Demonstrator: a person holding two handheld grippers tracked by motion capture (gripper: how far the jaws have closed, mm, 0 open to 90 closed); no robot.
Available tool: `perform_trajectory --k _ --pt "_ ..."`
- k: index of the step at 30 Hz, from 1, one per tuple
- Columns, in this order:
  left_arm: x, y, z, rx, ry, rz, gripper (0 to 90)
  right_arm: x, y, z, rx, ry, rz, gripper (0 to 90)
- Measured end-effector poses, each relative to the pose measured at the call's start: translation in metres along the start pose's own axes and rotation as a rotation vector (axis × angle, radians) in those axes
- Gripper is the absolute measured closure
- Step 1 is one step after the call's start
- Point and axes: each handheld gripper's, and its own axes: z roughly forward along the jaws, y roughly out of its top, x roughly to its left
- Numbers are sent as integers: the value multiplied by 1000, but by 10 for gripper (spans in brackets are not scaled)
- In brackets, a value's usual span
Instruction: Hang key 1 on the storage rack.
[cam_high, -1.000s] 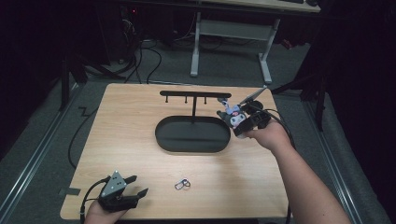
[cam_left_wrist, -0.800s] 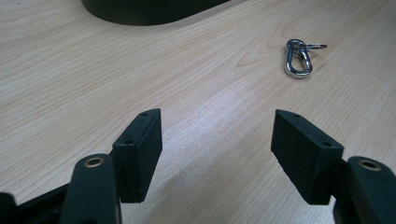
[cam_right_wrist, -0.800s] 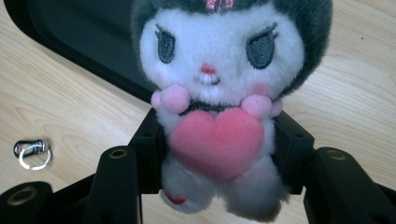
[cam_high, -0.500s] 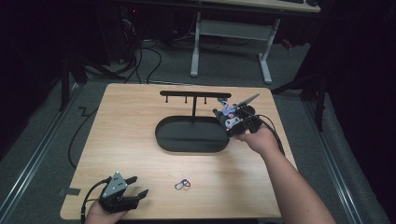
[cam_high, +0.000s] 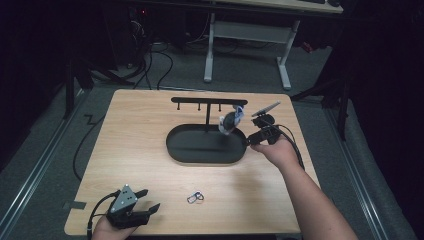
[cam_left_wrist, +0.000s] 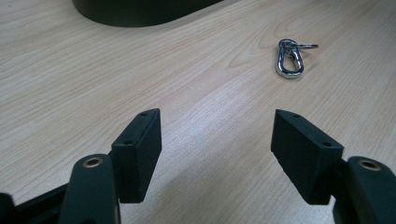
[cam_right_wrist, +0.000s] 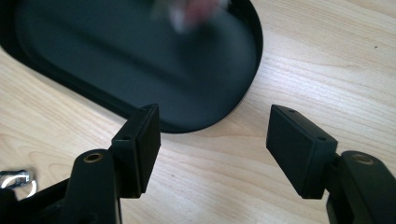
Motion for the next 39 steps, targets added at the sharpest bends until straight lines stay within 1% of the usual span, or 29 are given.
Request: perform_trajectory --k 1,4,5,6,7,10,14,15,16,17,18,19,23,24,25,26,27,28,29,30,31,32,33,34,35,36,37,38,39 --pt "0 0 0 3 0 -2 342 5 -6 -2 -12 -4 -27 374" --pt "-1 1 0 2 -5 -12 347 9 -13 -3 -21 -2 -52 382" --pt "-1 2 0 8 -6 -16 351 15 -20 -3 -32 -8 -81 390" --pt "-1 2 0 8 -6 -16 355 15 -20 -3 -32 -8 -81 390" --pt "-2 2 0 10 -10 -20 360 19 -30 -3 -62 3 -98 433" --pt "-3 3 1 9 -7 -32 373 22 -38 -3 -73 -5 -111 447" --pt "-5 4 2 16 -9 -45 380 28 -64 -2 -150 -8 -134 487" --pt "-5 4 3 22 -9 -46 388 30 -81 1 -198 -1 -142 477" --pt "-6 4 4 26 -6 -42 388 31 -88 2 -216 -1 -142 476" --pt "-6 4 4 26 -6 -42 388 31 -88 2 -216 -1 -142 476" --pt "-7 3 5 28 2 -35 388 31 -97 5 -239 4 -143 477" --pt "-8 3 7 32 8 -29 386 32 -116 11 -285 4 -156 478" --pt "-12 5 9 28 12 -35 403 30 -151 20 -376 14 -120 499" --pt "-12 5 9 28 12 -35 450 30 -151 20 -376 14 -120 499" --pt "-14 6 11 27 5 -34 484 27 -170 25 -419 43 -79 491" --pt "-15 8 13 28 9 -39 500 26 -176 26 -436 50 -61 488" --pt "-15 8 13 28 9 -39 549 25 -185 28 -453 65 -52 489" --pt "-15 10 16 35 12 -51 600 25 -185 28 -453 65 -52 489" --pt "-16 15 22 39 16 -78 659 25 -192 23 -450 90 -44 484" --pt "-17 19 25 50 16 -86 712 26 -195 19 -470 69 -59 485" --pt "-18 23 30 65 7 -93 801 27 -197 17 -486 59 -67 495" --pt "-19 27 37 88 8 -81 836 25 -198 17 -494 73 -64 498" --pt "-21 29 42 98 15 -72 856 22 -198 18 -492 100 -42 498" --pt "-21 29 42 98 15 -72 866 21 -198 19 -487 110 -32 496" --pt "-24 36 54 116 16 -68 871 21 -198 20 -487 113 -37 494" --pt "-24 36 54 116 16 -68 871 21 -198 20 -487 113 -37 494" --pt "-30 40 66 131 30 -52 870 20 -197 21 -485 114 -50 490" --pt "-33 42 73 140 27 -49 868 20 -197 22 -483 121 -48 489" --pt "-33 42 73 140 27 -49 866 20 -197 22 -483 121 -48 489"
